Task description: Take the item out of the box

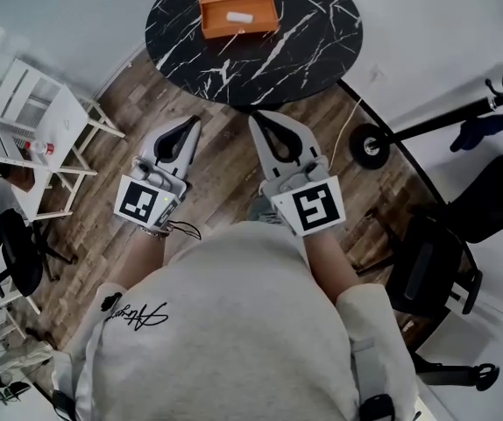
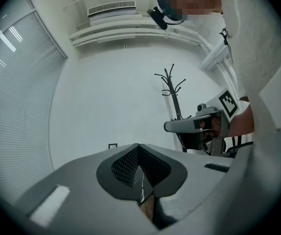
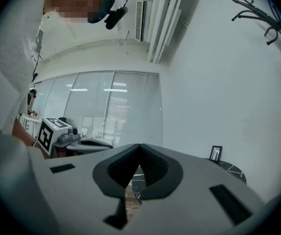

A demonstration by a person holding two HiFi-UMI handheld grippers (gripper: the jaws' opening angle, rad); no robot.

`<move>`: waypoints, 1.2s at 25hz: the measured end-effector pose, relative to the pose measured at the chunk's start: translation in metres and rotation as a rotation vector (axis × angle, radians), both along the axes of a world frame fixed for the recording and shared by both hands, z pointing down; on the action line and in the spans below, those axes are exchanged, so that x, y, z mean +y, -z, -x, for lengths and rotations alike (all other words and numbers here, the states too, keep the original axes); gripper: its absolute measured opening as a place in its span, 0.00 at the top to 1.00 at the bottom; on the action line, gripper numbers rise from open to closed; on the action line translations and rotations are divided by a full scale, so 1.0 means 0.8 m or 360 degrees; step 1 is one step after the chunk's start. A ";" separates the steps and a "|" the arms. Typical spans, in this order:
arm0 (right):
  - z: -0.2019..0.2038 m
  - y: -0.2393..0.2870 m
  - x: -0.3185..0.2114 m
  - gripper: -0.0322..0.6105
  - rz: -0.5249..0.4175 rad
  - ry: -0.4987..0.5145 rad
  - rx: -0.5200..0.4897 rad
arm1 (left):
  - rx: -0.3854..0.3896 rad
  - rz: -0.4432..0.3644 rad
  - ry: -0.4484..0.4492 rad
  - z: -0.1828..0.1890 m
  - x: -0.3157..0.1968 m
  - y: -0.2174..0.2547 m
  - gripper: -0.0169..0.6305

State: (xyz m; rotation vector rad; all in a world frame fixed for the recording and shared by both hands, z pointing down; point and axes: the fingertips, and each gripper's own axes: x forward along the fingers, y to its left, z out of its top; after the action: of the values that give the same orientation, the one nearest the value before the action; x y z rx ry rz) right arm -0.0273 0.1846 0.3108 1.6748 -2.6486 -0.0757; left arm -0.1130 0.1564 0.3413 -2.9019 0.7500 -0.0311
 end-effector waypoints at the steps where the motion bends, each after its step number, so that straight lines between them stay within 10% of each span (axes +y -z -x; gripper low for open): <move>1: -0.002 0.000 -0.005 0.94 0.0002 0.0003 0.0002 | -0.0001 -0.0002 0.0001 -0.002 -0.005 0.001 0.97; 30: -0.094 0.006 -0.132 0.94 0.0004 0.0177 0.0019 | 0.0037 0.0024 0.0163 -0.093 -0.120 0.009 0.97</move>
State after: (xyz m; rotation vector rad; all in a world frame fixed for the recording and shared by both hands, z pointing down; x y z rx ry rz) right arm 0.0480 0.0788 0.3059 1.5202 -2.7305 -0.0826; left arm -0.0390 0.0605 0.3343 -2.8802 0.9058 -0.0139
